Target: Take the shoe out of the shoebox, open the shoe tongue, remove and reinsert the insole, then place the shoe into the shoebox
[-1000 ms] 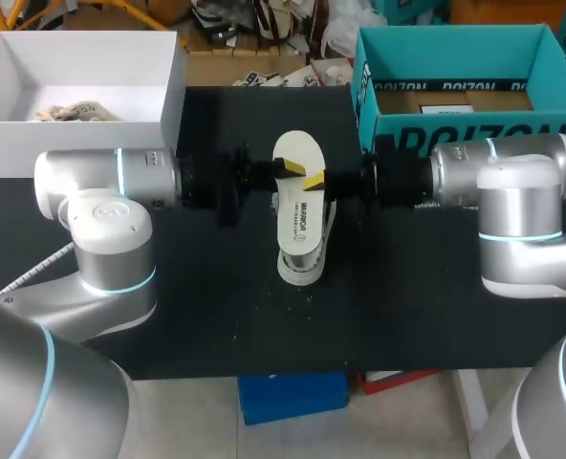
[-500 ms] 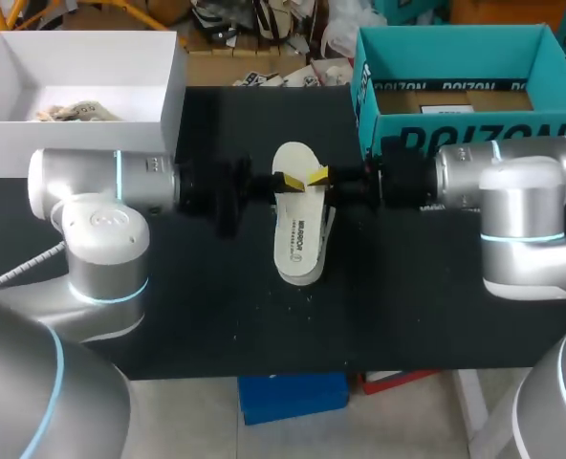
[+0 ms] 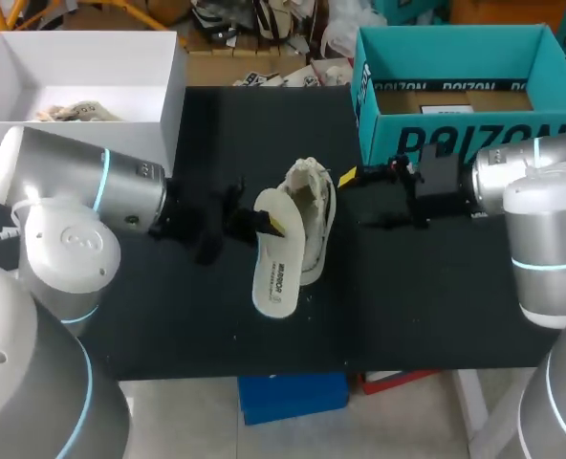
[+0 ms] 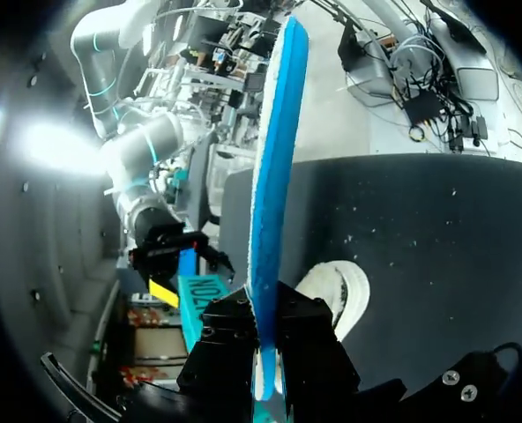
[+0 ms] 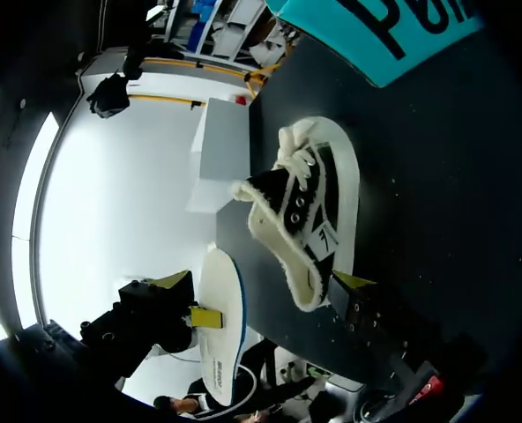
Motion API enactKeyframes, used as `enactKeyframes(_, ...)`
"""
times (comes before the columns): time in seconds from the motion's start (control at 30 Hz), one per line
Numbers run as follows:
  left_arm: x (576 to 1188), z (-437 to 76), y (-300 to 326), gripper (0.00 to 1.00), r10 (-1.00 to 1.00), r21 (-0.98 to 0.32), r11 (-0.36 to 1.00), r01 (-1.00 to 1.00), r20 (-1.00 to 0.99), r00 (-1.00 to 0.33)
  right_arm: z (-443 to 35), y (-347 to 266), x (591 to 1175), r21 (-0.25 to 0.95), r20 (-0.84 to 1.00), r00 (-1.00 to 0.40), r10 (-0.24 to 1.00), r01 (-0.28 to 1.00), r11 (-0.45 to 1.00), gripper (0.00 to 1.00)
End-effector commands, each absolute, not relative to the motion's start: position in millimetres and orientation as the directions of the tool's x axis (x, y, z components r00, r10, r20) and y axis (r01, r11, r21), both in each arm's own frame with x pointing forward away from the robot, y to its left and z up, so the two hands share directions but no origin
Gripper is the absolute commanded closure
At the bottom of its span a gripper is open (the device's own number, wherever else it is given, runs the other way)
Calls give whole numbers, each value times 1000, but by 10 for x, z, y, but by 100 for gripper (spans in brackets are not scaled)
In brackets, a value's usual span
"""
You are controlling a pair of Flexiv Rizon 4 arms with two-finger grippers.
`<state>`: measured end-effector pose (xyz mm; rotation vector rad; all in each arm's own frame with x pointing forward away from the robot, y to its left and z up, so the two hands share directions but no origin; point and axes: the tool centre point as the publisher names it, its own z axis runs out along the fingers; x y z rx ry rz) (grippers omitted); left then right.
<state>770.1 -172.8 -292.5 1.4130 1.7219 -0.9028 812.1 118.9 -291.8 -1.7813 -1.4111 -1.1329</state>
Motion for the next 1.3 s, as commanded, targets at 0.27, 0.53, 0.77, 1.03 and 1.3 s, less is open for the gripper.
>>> enactKeyframes(0.27,7685,-2820,-1621,100,582,-75,150,986,-799,-150,-2769,1101,7994,64,832,106,545,957,-283,0)
enactKeyframes(0.53,7593,-2902,-1626,100,622,-72,128,989,-771,-137,-2794,916,7843,103,754,145,641,937,-333,0)
enactKeyframes(0.77,7575,-3059,-1670,100,599,-122,78,989,-787,-144,-2701,638,7554,211,722,119,681,900,-381,0)
enactKeyframes(1.03,7612,-3143,-1766,100,581,-169,41,985,-798,-161,-2618,628,7387,350,647,-90,757,917,-191,0)
enactKeyframes(1.3,7686,-3176,-1884,100,599,-228,45,973,-773,-208,-2618,628,7387,350,647,-90,757,917,-191,0)
